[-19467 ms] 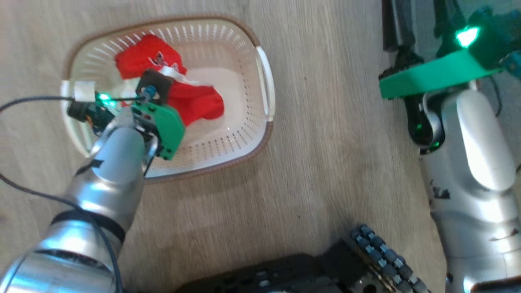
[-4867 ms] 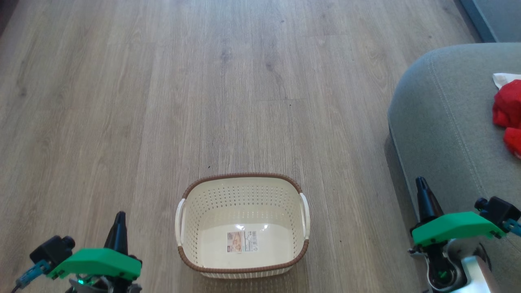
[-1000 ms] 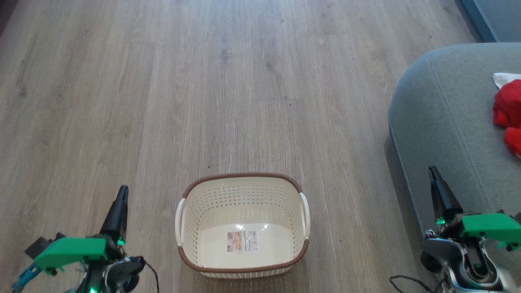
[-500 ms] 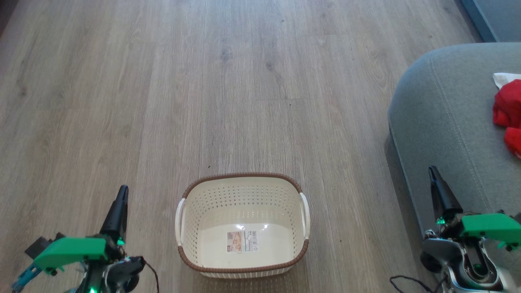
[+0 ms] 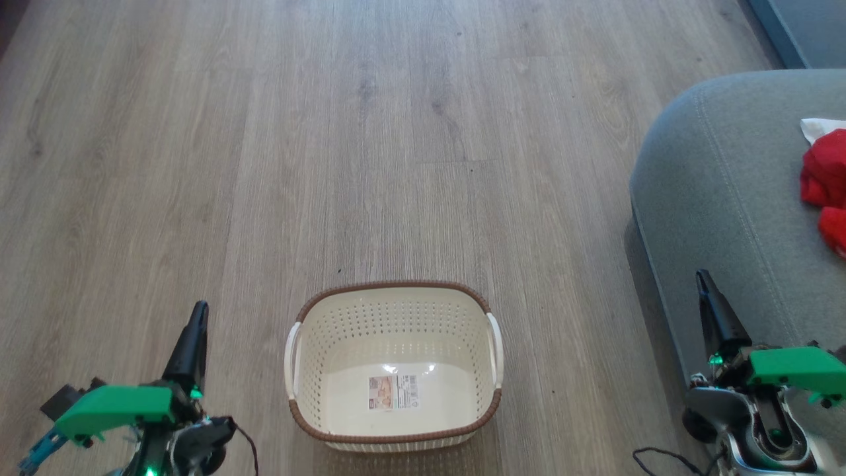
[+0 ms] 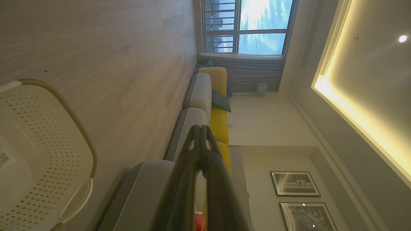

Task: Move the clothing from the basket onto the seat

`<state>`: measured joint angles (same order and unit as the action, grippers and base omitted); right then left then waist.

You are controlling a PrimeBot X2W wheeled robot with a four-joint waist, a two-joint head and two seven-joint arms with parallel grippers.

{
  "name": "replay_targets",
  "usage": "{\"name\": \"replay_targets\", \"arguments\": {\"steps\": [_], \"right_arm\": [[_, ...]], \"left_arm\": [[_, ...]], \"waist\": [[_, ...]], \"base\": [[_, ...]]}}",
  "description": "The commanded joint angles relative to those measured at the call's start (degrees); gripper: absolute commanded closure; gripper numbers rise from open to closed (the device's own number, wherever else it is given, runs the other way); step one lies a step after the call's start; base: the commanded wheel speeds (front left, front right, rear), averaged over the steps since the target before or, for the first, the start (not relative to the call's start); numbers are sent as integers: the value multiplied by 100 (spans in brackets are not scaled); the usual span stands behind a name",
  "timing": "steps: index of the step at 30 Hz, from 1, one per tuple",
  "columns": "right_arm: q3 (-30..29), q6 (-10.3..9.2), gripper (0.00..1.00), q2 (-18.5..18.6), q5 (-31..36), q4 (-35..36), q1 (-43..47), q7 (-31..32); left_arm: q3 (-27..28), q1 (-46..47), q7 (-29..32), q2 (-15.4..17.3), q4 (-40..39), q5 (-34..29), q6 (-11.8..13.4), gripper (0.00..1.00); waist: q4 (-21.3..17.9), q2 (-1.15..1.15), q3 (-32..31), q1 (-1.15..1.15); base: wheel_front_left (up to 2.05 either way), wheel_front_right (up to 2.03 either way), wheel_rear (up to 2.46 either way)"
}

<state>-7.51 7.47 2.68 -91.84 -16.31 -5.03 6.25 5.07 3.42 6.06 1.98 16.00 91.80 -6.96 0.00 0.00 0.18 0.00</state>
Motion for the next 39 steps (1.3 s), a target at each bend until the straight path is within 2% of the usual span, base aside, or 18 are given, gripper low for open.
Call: {"name": "replay_targets", "arguments": {"steps": [1, 39], "right_arm": [[99, 2, 100, 20, -33, 228, -116, 24], [100, 2, 100, 20, -33, 229, -115, 24]], "left_arm": [[144, 277, 42, 89, -195, 38, -53, 100], [144, 277, 42, 89, -196, 38, -53, 100]], "waist": [[0, 0, 0, 0], [0, 0, 0, 0]], "base": [[0, 0, 0], [0, 0, 0]]}}
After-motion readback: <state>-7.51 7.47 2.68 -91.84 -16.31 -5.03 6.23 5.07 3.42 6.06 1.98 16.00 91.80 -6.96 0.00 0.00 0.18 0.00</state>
